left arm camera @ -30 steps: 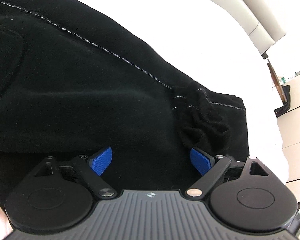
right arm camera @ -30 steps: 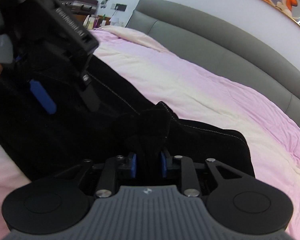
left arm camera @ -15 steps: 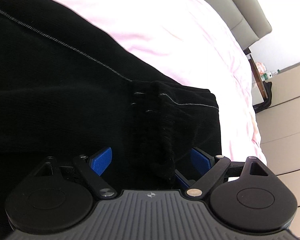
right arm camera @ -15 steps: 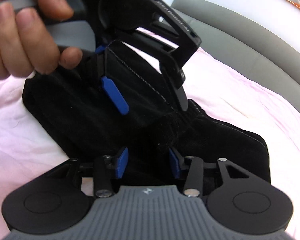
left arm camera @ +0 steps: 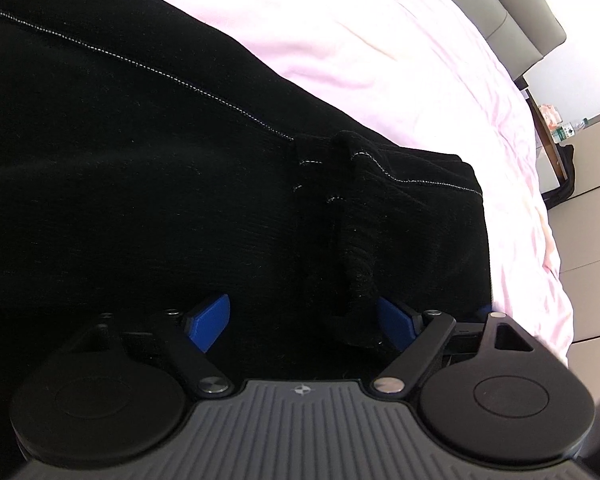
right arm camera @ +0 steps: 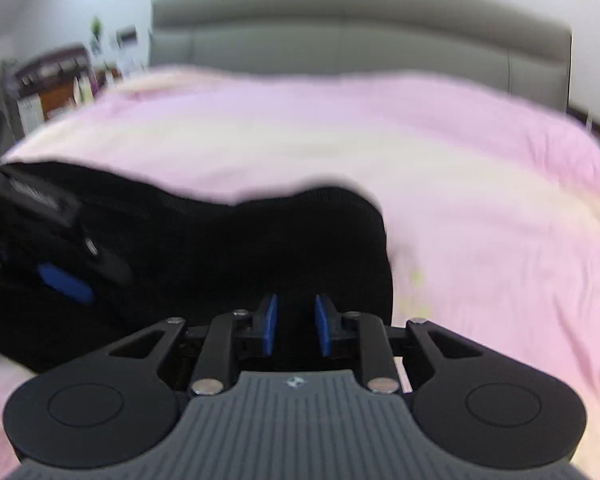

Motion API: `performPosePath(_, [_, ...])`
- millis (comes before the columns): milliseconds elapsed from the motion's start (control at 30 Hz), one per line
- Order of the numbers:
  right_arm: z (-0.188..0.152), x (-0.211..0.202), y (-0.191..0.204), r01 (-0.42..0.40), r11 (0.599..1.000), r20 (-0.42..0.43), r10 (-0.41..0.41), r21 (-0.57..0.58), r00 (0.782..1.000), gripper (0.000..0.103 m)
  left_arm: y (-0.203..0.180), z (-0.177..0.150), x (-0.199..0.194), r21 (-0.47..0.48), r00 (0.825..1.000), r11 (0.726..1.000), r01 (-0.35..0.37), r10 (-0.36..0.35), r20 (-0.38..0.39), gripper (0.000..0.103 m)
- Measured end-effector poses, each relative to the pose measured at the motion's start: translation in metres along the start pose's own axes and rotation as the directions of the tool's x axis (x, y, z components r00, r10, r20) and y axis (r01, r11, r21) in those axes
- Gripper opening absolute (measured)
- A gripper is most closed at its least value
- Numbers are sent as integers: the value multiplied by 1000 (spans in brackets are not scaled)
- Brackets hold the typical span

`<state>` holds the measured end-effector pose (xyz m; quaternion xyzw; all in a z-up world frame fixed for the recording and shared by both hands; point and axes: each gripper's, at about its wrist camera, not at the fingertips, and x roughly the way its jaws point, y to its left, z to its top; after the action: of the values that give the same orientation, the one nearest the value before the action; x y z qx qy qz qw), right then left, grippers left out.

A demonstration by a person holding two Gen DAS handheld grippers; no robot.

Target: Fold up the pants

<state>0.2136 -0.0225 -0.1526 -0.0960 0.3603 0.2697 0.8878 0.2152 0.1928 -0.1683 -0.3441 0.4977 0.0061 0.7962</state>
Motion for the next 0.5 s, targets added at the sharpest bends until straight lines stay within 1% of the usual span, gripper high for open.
performPosePath(33, [-3,10,1,-1,1000,-42,1,-3,999,19,0,0,0,4,1000,1000,-8,8,-5,96])
performPosePath(133, [-3,13,6,13,999,-44,-14,-29,999,20,-3,-2,2,10,1000,1000,-14,14,-3,96])
performPosePath(167, [-1,11,4,14,1000,-21,-15,-18,1000,20,-4,-3,1,10,1000,1000,-13,13,-1,96])
performPosePath(200, [-12,-6,-9,18,1000,43,-18,-6,999,20,-5,-3,-1,9,1000,1000,-8,8,3,96])
performPosePath(233, [-10,-14,-13,25,1000,125,-25,2,992,20,0,-5,-8,10,1000,1000,-2,2,8,96])
performPosePath(267, [-5,-15,-12,29,1000,167,-30,9,985,20,1,-6,-10,14,1000,1000,-2,2,9,97])
performPosePath(300, [6,-8,-9,30,1000,186,-30,7,982,20,-1,-6,-5,14,1000,1000,-2,2,8,97])
performPosePath(400, [32,12,2,90,995,175,-83,-34,981,20,4,-8,-2,-3,1000,1000,8,-8,-1,97])
performPosePath(433, [40,23,3,102,994,158,-96,-30,983,20,4,-8,0,-2,1000,1000,6,-6,-1,97])
performPosePath(500, [51,46,1,99,995,116,-99,6,988,20,-1,-8,0,4,1000,1000,-1,1,-2,97])
